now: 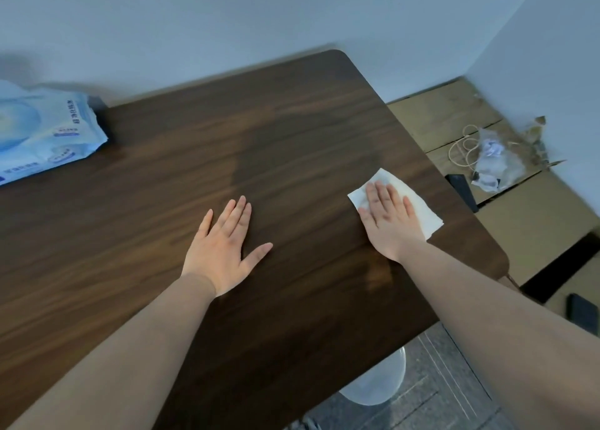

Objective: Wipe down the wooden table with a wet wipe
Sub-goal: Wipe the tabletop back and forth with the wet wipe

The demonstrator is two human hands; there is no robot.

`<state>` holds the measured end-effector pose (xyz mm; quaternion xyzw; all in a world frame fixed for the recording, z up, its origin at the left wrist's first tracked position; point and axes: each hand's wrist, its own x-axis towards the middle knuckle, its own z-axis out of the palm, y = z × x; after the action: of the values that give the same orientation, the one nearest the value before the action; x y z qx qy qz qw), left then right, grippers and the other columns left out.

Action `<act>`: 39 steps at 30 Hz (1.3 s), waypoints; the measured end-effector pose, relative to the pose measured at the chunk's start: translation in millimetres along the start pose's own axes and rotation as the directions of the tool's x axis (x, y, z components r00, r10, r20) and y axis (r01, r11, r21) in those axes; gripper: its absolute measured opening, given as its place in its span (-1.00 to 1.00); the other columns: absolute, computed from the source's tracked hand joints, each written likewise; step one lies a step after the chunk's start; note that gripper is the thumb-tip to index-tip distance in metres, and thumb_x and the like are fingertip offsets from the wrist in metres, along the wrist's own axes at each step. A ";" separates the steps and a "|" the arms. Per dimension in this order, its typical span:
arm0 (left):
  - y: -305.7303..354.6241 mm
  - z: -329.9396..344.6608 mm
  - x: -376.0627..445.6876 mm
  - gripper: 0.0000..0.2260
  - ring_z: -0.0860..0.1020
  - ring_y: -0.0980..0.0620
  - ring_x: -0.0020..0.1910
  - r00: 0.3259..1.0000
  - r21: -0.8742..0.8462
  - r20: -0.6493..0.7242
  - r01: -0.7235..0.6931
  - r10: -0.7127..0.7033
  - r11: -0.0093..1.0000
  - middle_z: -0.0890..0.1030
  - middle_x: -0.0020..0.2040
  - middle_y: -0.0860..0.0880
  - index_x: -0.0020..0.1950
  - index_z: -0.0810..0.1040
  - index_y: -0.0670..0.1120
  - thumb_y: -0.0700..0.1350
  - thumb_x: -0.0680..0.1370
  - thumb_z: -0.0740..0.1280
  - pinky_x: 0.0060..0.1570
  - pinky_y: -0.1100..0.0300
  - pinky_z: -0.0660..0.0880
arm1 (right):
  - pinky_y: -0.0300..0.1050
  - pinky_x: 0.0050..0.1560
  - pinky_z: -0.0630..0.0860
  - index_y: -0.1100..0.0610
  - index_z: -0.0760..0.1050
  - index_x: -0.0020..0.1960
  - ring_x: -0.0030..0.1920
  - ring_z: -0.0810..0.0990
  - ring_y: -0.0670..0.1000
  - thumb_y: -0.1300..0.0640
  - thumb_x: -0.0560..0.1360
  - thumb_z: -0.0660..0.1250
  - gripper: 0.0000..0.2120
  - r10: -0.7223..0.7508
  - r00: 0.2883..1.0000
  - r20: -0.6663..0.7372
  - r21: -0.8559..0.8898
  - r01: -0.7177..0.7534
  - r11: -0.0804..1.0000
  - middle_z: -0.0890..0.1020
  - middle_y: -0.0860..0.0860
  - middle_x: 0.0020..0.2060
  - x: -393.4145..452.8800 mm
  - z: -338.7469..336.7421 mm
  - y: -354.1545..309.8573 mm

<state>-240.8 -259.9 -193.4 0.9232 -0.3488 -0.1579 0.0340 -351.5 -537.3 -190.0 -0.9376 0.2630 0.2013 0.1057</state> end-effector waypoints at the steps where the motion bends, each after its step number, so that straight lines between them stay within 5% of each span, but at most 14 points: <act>1: -4.8 1.9 -9.3 -0.27 -0.31 0.16 0.43 1.000 -0.007 -0.006 0.009 -0.009 1.000 -0.30 0.46 0.10 0.52 -0.23 -0.01 0.38 0.47 -0.24 0.44 0.07 -0.30 | 0.00 0.46 -0.30 0.00 -0.31 0.53 0.52 -0.28 0.00 -0.12 0.62 -0.23 -0.46 -0.014 1.000 0.002 -0.003 0.014 1.000 -0.24 -0.02 0.54 -5.4 3.5 -8.2; 11: -134.9 28.6 -192.1 -0.21 -0.20 0.12 0.49 0.938 -0.088 -0.064 0.334 -0.340 0.938 -0.18 0.51 0.08 0.52 -0.17 -0.01 0.41 0.41 -0.31 0.47 0.03 -0.19 | -0.03 0.45 -0.36 -0.02 -0.34 0.51 0.51 -0.32 -0.03 -0.10 0.63 -0.23 -0.47 -0.290 0.957 0.030 -0.066 0.291 0.954 -0.24 -0.05 0.54 -85.8 55.8 -147.1; 21: -273.3 61.7 -429.1 -0.12 -0.07 0.03 0.53 0.629 -0.113 -0.030 0.770 -0.777 0.628 -0.05 0.56 -0.05 0.54 -0.05 -0.14 0.46 0.43 -0.15 0.48 -0.05 -0.06 | -0.05 0.43 -0.42 -0.06 -0.38 0.50 0.49 -0.36 -0.08 -0.13 0.62 -0.27 -0.48 -0.622 0.768 0.153 -0.181 0.640 0.746 -0.28 -0.09 0.53 -158.8 110.9 -335.5; 24: -288.7 68.2 -457.0 -0.02 -0.09 0.01 0.53 0.585 -0.127 -0.028 0.802 -0.810 0.583 -0.07 0.56 -0.07 0.53 -0.07 -0.16 0.51 0.34 -0.25 0.47 -0.05 -0.07 | -0.04 0.45 -0.40 -0.05 -0.36 0.50 0.50 -0.35 -0.07 -0.13 0.62 -0.27 -0.48 -0.692 0.697 0.189 -0.203 0.717 0.667 -0.26 -0.10 0.53 -174.9 126.4 -390.3; 32: -296.4 73.0 -465.2 -0.04 -0.14 0.02 0.53 0.593 -0.122 -0.051 0.795 -0.804 0.594 -0.13 0.56 -0.03 0.53 -0.14 -0.10 0.53 0.34 -0.31 0.49 -0.02 -0.11 | 0.01 0.48 -0.34 -0.05 -0.31 0.52 0.51 -0.32 -0.07 -0.14 0.61 -0.26 -0.47 -0.811 0.526 0.258 -0.204 0.850 0.486 -0.25 -0.10 0.54 -216.0 166.1 -527.0; 39: -300.3 75.4 -464.3 -0.04 -0.21 0.06 0.52 0.550 -0.197 -0.067 0.810 -0.832 0.552 -0.18 0.56 -0.03 0.52 -0.22 -0.09 0.53 0.34 -0.21 0.50 0.01 -0.14 | 0.01 0.49 -0.30 -0.02 -0.22 0.54 0.53 -0.24 -0.04 -0.14 0.62 -0.20 -0.46 -0.891 0.375 0.255 -0.171 0.925 0.340 -0.17 -0.09 0.55 -250.8 200.7 -634.7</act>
<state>-402.6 274.2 -192.4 0.9829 0.1400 -0.1090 0.0487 -272.0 169.5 -202.7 -0.9154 -0.3418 0.1978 0.0782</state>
